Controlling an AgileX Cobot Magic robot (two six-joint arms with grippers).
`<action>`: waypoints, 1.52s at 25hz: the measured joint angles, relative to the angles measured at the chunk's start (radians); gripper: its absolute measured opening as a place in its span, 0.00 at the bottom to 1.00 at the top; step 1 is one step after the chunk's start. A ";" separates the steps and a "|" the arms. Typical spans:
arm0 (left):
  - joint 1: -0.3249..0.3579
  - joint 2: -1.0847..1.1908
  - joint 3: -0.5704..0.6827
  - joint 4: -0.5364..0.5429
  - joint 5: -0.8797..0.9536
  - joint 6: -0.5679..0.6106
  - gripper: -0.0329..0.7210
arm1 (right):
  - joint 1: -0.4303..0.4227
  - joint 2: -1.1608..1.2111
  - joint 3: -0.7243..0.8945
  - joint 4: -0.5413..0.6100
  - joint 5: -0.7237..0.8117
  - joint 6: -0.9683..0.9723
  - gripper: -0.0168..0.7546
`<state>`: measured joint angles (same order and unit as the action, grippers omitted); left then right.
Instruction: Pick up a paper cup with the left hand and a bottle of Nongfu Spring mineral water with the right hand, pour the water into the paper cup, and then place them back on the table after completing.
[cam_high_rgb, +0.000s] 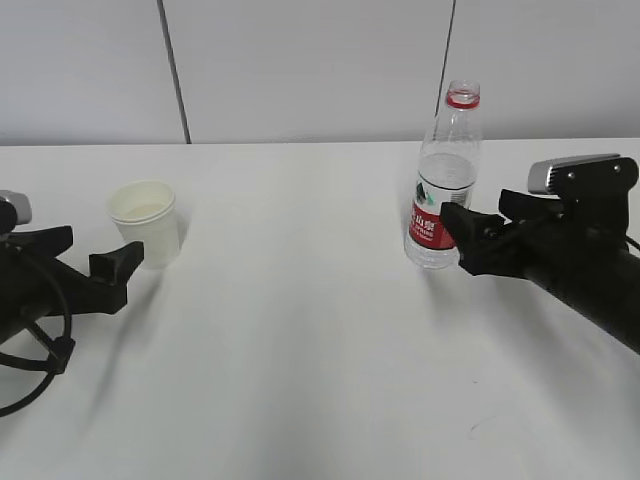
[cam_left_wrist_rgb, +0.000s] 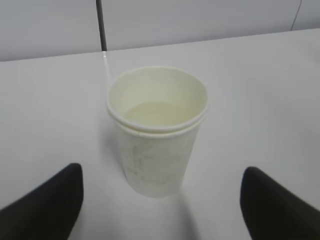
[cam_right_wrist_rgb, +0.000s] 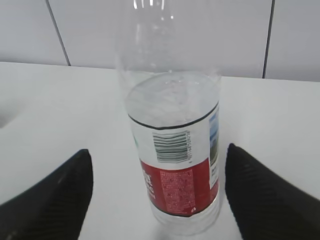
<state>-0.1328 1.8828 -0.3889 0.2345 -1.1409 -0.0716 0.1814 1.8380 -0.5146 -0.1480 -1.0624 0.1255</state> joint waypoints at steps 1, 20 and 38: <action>0.000 -0.017 0.011 -0.001 0.001 0.000 0.82 | 0.000 -0.020 0.010 0.000 0.011 0.000 0.81; 0.000 -0.464 -0.069 -0.015 0.636 -0.077 0.82 | 0.000 -0.459 -0.194 0.002 1.016 -0.023 0.79; 0.000 -0.570 -0.569 -0.160 2.185 -0.086 0.76 | 0.000 -0.480 -0.617 0.211 2.160 -0.023 0.78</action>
<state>-0.1328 1.3131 -0.9576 0.0749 1.0436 -0.1580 0.1814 1.3577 -1.1316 0.0630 1.0980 0.1023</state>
